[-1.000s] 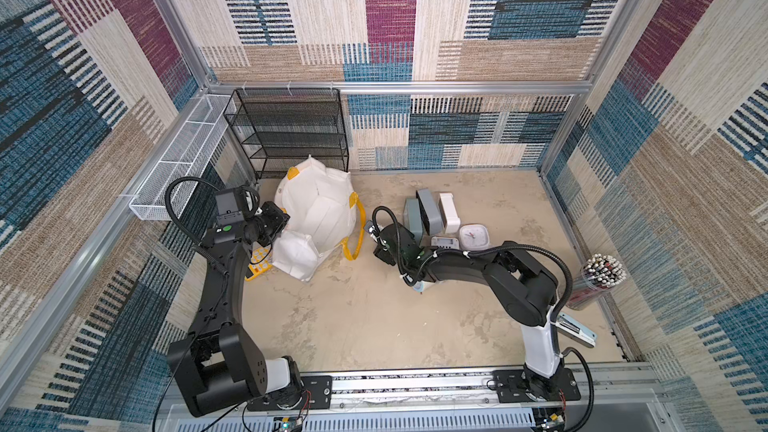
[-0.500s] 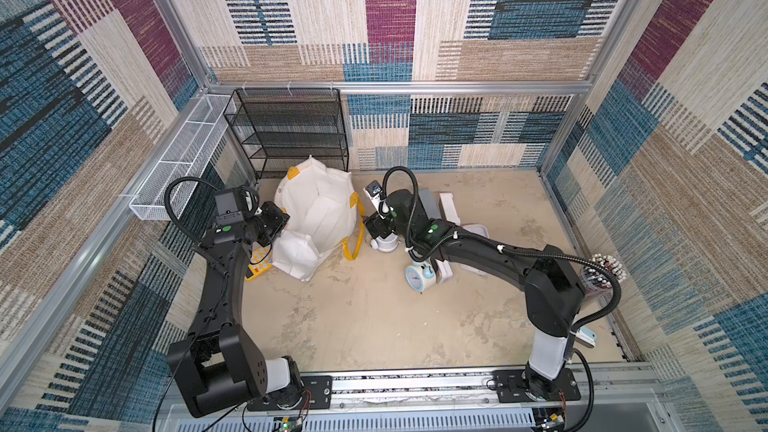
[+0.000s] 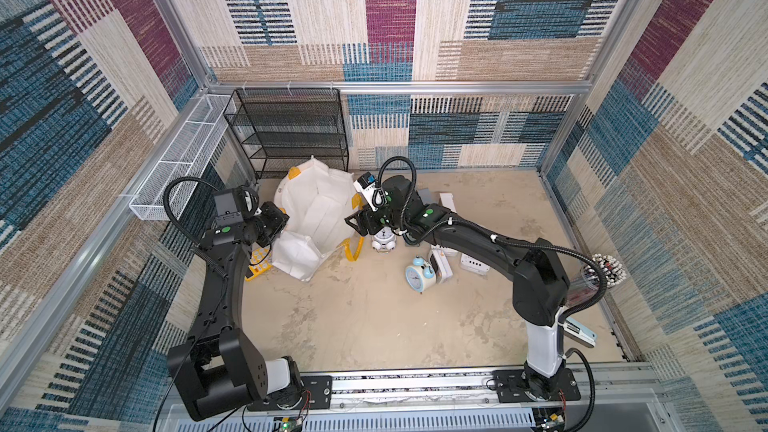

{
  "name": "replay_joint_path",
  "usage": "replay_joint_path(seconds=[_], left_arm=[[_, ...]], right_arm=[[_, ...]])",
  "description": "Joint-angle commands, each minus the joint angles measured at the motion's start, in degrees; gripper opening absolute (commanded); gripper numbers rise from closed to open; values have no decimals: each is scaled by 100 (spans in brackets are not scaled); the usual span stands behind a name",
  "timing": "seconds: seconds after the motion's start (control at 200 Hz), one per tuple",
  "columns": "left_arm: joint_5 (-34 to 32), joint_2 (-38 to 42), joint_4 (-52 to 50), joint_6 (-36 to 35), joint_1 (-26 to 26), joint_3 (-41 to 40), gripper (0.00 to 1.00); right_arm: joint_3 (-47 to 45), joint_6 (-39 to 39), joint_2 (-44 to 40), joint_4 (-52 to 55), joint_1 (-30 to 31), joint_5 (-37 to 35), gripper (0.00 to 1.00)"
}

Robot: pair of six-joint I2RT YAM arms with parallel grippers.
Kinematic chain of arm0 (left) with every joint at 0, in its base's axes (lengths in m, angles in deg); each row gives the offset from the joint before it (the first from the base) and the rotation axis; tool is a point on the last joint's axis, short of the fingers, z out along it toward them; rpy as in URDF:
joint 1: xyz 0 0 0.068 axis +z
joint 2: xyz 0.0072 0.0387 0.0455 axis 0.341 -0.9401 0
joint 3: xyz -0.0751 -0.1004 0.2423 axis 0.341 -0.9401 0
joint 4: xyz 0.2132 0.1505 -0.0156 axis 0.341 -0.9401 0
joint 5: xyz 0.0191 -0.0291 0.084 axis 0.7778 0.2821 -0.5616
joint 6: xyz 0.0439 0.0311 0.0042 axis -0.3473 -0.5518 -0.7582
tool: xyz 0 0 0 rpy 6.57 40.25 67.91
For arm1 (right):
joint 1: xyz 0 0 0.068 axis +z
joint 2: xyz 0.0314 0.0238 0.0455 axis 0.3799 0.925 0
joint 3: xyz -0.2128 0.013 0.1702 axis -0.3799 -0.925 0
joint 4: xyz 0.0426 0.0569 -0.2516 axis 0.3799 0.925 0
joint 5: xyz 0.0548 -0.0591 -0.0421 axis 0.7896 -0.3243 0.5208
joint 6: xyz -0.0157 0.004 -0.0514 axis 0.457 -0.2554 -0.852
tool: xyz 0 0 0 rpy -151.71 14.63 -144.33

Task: Take the alarm clock out of the canvas bag
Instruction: Place the alarm at the center of the board, then place the canvas bag at the center of the board.

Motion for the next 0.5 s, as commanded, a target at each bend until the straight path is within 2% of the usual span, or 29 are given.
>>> replay_joint_path(seconds=[0.0,0.18,0.346,0.496], left_arm=[[-6,74,21,-145,5,10,0],[59,91,85,-83,0,-31,0],[127,54,152,-39,3,-52,0],[209,-80,87,-121,3,74,0]], right_arm=[[220,310,242,346,-19,259,67],[420,509,452,266,-81,334,50],[891,602,621,428,-127,401,16],[1095,752,491,455,-335,622,4]])
